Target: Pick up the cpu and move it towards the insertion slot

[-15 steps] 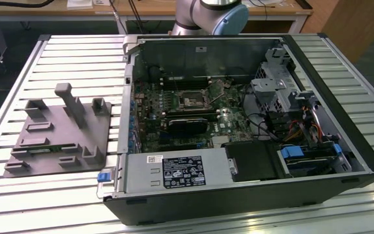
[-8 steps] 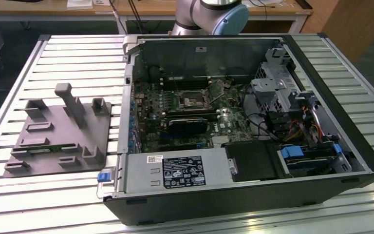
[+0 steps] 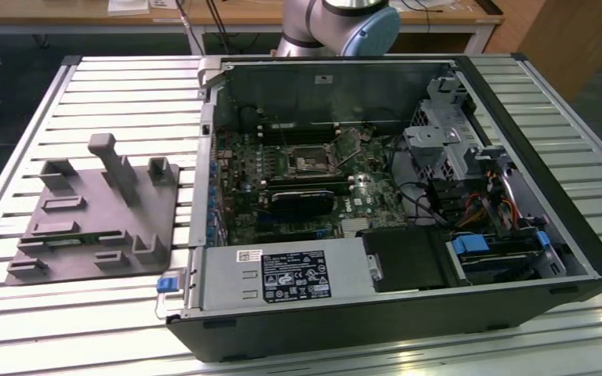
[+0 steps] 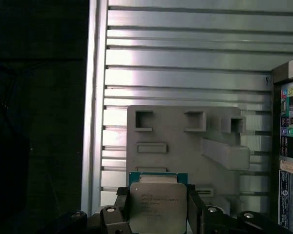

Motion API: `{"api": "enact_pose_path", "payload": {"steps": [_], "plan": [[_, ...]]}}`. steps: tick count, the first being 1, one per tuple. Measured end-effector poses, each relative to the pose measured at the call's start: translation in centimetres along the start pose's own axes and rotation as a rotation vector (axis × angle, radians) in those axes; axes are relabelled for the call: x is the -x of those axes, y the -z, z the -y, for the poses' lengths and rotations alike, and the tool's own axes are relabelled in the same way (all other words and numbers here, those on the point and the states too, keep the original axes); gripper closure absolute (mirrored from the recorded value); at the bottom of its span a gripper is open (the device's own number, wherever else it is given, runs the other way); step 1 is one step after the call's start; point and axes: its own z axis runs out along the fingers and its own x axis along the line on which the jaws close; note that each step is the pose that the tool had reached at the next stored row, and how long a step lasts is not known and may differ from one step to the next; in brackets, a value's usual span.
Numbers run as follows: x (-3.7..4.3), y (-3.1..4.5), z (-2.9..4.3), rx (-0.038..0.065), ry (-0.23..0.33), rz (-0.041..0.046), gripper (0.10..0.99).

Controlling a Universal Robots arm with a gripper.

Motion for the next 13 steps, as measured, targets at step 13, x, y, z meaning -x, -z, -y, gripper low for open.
{"api": "enact_pose_path", "payload": {"steps": [13], "plan": [[-0.01, 2.23, -0.11, 0.000, 0.000, -0.0002, 0.541]]}}
